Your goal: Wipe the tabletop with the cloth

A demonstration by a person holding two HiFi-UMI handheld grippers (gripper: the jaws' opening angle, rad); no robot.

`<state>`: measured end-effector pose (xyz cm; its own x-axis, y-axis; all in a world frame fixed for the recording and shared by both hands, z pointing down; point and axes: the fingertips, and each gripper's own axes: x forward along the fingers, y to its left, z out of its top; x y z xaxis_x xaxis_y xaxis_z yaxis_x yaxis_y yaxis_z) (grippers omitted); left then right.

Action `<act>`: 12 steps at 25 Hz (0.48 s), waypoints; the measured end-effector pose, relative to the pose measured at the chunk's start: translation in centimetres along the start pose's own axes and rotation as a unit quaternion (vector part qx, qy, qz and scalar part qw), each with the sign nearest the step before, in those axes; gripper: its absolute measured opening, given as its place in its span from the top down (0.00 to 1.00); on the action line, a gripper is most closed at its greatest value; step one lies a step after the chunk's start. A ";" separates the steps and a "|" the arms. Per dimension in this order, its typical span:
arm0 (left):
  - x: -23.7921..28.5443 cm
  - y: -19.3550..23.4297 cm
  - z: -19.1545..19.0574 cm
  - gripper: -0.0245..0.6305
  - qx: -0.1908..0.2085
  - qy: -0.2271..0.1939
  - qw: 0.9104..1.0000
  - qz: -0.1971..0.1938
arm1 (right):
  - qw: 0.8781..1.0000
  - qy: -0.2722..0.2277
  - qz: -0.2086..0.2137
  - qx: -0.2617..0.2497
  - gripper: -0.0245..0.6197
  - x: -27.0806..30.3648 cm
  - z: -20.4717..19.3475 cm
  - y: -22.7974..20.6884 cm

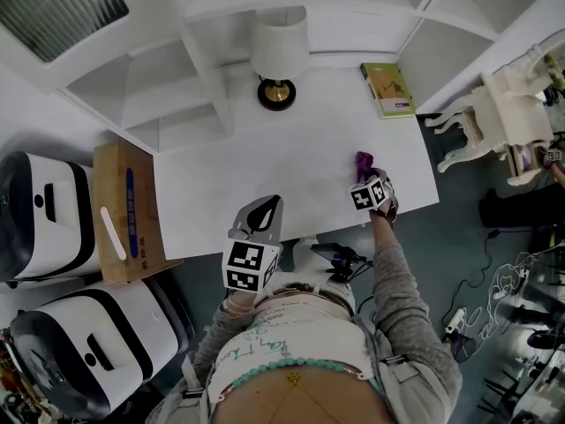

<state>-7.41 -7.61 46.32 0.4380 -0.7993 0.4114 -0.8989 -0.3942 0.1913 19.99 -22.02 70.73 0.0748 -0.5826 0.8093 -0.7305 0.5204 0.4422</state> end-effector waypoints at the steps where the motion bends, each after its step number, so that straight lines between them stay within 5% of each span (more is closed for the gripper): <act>1: -0.1 0.1 0.0 0.96 0.000 -0.001 1.000 0.000 | 1.000 0.000 0.001 -0.001 0.85 0.0 0.0 0.2; 12: -1.1 0.9 -0.3 0.96 -0.004 -0.005 1.000 0.002 | 1.000 -0.001 0.006 -0.008 0.85 -0.7 0.9 1.7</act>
<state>-8.67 -6.91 46.27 0.4352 -0.8049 0.4034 -0.9003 -0.3881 0.1969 18.07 -21.26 70.55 0.0640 -0.5770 0.8142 -0.7197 0.5385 0.4382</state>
